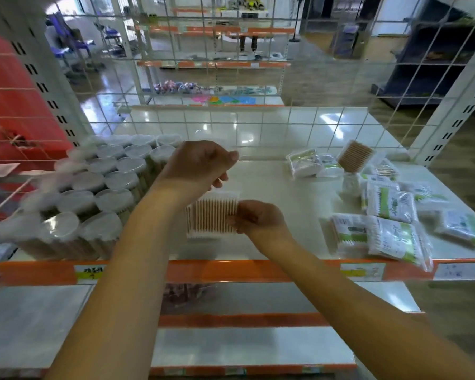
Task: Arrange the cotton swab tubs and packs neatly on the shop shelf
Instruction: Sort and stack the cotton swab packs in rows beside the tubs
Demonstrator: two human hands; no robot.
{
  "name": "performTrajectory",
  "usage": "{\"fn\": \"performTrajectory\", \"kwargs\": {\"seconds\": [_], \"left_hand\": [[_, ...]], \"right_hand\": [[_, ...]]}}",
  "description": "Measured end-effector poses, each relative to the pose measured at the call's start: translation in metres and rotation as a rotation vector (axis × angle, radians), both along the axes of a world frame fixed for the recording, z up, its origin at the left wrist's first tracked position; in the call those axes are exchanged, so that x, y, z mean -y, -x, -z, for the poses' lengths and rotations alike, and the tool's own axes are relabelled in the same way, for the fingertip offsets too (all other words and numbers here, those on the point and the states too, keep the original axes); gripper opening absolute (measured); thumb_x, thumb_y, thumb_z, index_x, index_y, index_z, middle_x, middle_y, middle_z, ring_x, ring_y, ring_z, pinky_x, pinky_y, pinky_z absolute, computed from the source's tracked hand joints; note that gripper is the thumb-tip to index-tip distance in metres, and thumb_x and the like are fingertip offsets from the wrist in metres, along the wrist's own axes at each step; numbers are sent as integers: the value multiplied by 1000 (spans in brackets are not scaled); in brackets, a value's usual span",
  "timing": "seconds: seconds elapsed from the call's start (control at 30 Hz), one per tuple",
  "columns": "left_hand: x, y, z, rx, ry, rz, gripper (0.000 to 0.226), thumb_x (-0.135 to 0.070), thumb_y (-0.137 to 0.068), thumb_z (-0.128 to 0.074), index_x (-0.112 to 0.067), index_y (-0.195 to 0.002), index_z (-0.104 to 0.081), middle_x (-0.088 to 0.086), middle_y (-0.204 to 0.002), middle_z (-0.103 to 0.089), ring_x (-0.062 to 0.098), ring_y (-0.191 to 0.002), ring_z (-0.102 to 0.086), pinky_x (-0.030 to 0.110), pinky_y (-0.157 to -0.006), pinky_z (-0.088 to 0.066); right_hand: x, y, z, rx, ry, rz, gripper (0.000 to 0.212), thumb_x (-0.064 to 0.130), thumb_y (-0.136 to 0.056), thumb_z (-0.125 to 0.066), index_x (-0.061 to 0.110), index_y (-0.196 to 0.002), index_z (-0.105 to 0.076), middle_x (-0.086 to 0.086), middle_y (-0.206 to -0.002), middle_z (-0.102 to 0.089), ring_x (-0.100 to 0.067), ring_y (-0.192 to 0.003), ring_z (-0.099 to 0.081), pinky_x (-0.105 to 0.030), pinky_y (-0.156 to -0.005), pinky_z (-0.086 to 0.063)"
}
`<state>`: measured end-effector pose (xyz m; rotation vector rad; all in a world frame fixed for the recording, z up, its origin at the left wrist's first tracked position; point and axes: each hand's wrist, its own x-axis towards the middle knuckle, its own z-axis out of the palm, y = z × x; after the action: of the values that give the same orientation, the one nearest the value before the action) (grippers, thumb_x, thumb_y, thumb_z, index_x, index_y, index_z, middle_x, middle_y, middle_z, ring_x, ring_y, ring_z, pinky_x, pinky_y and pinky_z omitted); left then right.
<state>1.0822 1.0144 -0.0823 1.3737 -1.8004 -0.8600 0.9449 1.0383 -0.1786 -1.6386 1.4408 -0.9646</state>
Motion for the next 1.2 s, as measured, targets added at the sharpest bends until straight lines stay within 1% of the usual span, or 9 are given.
{"fn": "performTrajectory", "kwargs": {"seconds": [0.17,0.33,0.47,0.57,0.67,0.73,0.87,0.97,1.2], "left_hand": [[0,-13,14,22,-41,6,18,-34,-90,-56,-24,-75,-61,-6,-69,-64,9,-65,-61,26,-66,-49],[-1,-20,26,65,-42,7,19,-33,-90,-56,-24,-74,-61,-8,-68,-63,2,-58,-59,21,-59,-43],[-2,-24,37,133,-41,-8,21,-35,-90,-56,-25,-71,-61,-8,-69,-63,5,-62,-60,24,-61,-44],[-3,-27,43,177,-35,-25,22,-34,-89,-55,-21,-73,-64,-5,-71,-64,12,-70,-61,33,-71,-49],[-5,-29,49,202,-20,-41,24,-33,-89,-55,-16,-77,-65,1,-77,-64,20,-76,-61,38,-77,-50],[-8,-29,52,218,-11,-38,21,-33,-90,-54,-19,-77,-63,1,-80,-64,20,-78,-61,39,-79,-51],[-10,-31,55,213,-16,-41,16,-32,-89,-55,-22,-80,-63,1,-81,-64,19,-80,-62,40,-81,-52],[-11,-31,56,206,-14,-47,15,-32,-89,-56,-23,-79,-63,-1,-79,-63,18,-80,-61,42,-80,-53],[-15,-28,56,255,18,-88,21,-30,-89,-56,-13,-85,-67,4,-83,-65,21,-82,-60,36,-78,-49]], "right_hand": [[4,-14,8,-11,-39,7,25,13,-86,-64,6,-109,-66,-12,-100,-70,-22,-85,-67,-35,-83,-55],[3,-19,9,-81,-7,16,25,15,-85,-65,6,-108,-67,-12,-100,-70,-23,-88,-67,-35,-86,-53],[-1,-23,10,-168,41,41,25,17,-85,-65,7,-108,-67,-8,-102,-69,-17,-87,-64,-22,-84,-50],[-3,-26,13,-215,58,78,25,22,-86,-64,9,-106,-66,-6,-98,-68,-14,-83,-61,-18,-77,-46],[-8,-30,18,-222,52,96,22,23,-86,-63,9,-102,-66,-6,-93,-67,-16,-81,-61,-23,-76,-50],[-12,-32,20,-186,49,114,19,22,-86,-63,9,-100,-65,-6,-91,-66,-18,-79,-62,-31,-77,-52],[-14,-37,24,-155,48,154,17,20,-85,-63,9,-99,-62,-3,-88,-62,-16,-78,-60,-32,-76,-53],[-14,-38,27,-115,20,166,14,20,-85,-64,11,-94,-60,-5,-87,-62,-21,-78,-62,-39,-73,-54],[-15,-41,27,-91,18,195,12,18,-83,-65,12,-85,-56,-5,-80,-58,-25,-74,-60,-45,-70,-52]]}}
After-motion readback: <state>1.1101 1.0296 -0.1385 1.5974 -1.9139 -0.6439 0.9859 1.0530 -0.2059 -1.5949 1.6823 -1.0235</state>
